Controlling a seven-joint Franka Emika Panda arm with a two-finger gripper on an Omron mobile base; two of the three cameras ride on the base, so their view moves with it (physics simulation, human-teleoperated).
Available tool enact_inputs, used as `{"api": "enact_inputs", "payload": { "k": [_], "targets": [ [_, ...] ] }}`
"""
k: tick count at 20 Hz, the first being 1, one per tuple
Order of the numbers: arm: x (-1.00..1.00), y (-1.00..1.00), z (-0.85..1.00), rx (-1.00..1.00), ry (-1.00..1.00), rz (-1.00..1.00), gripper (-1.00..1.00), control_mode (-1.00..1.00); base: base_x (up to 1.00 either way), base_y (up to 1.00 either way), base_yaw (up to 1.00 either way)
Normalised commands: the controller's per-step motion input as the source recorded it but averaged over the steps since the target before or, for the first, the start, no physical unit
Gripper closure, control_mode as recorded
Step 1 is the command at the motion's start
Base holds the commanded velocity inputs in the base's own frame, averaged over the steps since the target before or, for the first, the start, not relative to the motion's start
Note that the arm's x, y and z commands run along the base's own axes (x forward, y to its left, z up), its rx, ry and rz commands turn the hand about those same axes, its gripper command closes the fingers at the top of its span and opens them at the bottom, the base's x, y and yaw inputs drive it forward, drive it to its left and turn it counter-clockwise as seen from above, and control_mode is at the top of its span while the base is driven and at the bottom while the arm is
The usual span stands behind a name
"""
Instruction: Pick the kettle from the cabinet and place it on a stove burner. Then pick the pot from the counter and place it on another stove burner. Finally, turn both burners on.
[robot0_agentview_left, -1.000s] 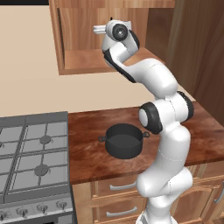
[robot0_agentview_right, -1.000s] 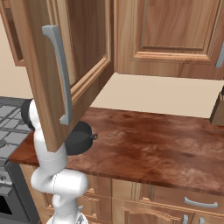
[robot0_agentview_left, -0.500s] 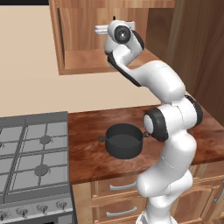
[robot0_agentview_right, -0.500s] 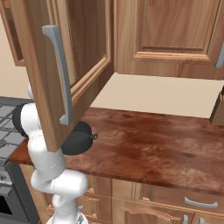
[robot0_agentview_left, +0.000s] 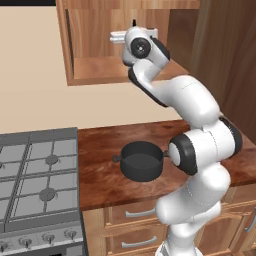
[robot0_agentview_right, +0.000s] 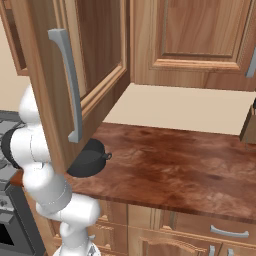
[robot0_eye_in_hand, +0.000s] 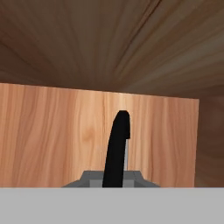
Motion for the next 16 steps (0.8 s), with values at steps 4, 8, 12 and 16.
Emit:
{"api": "enact_inputs", "payload": {
  "k": [4,8,12,16],
  "targets": [
    [-0.29,0.11,0.0,0.0,-0.03,-0.11,1.0,-1.0,0.0,0.0,0.0],
    [-0.32,0.11,0.0,0.0,-0.01,-0.12,1.0,-1.0,0.0,0.0,0.0],
    [-0.35,0.1,0.0,0.0,0.0,-0.12,1.0,-1.0,0.0,0.0,0.0],
    [-0.38,0.08,0.0,0.0,-0.01,-0.12,1.0,-1.0,0.0,0.0,0.0]
  ]
}}
